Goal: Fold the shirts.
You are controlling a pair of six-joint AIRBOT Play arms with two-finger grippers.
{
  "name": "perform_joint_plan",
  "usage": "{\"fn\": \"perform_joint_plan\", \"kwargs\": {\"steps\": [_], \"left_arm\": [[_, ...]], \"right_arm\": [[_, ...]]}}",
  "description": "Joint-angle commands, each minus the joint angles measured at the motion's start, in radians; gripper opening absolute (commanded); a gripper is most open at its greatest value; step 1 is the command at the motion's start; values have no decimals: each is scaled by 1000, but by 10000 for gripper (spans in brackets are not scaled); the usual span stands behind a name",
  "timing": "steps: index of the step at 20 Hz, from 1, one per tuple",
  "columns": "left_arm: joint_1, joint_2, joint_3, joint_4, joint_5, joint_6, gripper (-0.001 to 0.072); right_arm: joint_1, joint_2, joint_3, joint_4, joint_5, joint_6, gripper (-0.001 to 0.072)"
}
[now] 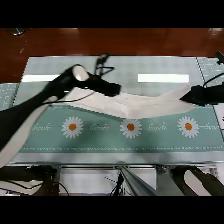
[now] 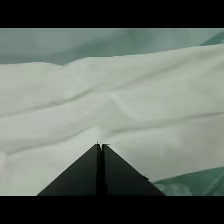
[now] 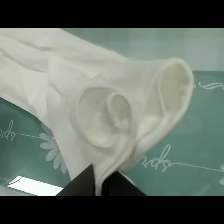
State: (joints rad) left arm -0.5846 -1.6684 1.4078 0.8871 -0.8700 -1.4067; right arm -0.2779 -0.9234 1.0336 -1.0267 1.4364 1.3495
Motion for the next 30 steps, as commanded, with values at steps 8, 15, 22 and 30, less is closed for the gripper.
{"fn": "perform_joint_plan", "kwargs": {"steps": [8, 15, 22, 30], "left_arm": [[-349, -295, 239, -185, -67, -69, 18], [93, -157, 239, -185, -217, -88, 18], [572, 196, 169, -117, -404, -4, 18], [660, 957, -594, -118, -176, 82, 19]], "right_arm": [[1, 206, -40, 50, 38, 64, 30], [2, 200, -39, 185, 17, 43, 30], [406, -18, 77, 269, -247, 76, 30], [795, -655, 467, 215, -502, 111, 31]]}}
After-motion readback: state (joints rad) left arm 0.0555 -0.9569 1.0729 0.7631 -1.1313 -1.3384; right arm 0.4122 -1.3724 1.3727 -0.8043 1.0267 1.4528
